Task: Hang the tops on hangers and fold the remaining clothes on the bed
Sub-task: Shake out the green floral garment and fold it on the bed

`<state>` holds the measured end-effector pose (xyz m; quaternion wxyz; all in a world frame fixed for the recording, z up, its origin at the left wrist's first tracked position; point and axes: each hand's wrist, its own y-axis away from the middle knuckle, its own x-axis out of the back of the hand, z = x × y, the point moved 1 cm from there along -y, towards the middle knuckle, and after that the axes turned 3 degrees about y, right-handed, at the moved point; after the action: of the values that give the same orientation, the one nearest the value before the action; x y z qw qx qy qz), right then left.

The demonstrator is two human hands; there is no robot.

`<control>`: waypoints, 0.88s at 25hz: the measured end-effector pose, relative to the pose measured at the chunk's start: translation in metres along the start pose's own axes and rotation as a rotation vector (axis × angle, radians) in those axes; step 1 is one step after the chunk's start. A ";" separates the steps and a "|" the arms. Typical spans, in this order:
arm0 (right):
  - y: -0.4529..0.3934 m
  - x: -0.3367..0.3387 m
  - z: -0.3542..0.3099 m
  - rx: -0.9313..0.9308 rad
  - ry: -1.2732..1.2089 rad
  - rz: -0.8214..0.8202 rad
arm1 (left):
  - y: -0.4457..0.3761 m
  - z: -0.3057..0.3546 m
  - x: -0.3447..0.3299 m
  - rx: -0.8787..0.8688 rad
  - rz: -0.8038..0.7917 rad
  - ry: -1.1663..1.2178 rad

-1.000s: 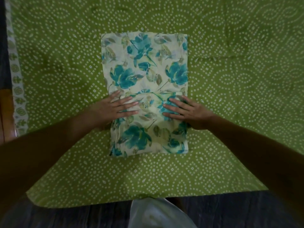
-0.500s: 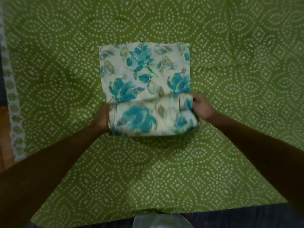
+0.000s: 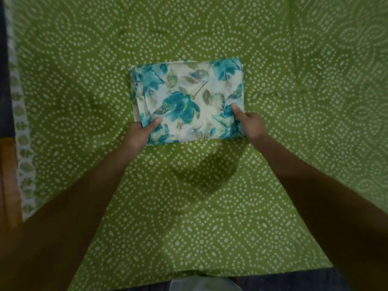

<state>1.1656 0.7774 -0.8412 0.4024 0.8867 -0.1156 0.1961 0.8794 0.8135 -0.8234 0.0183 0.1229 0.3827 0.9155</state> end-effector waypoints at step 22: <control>-0.036 -0.059 -0.010 0.409 0.710 0.459 | -0.059 0.003 -0.045 -0.586 0.423 -1.132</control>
<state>1.1236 0.8116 -0.8853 0.1802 0.7775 -0.1228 0.5899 0.9197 0.8512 -0.8726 0.0690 0.6461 0.0176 0.7599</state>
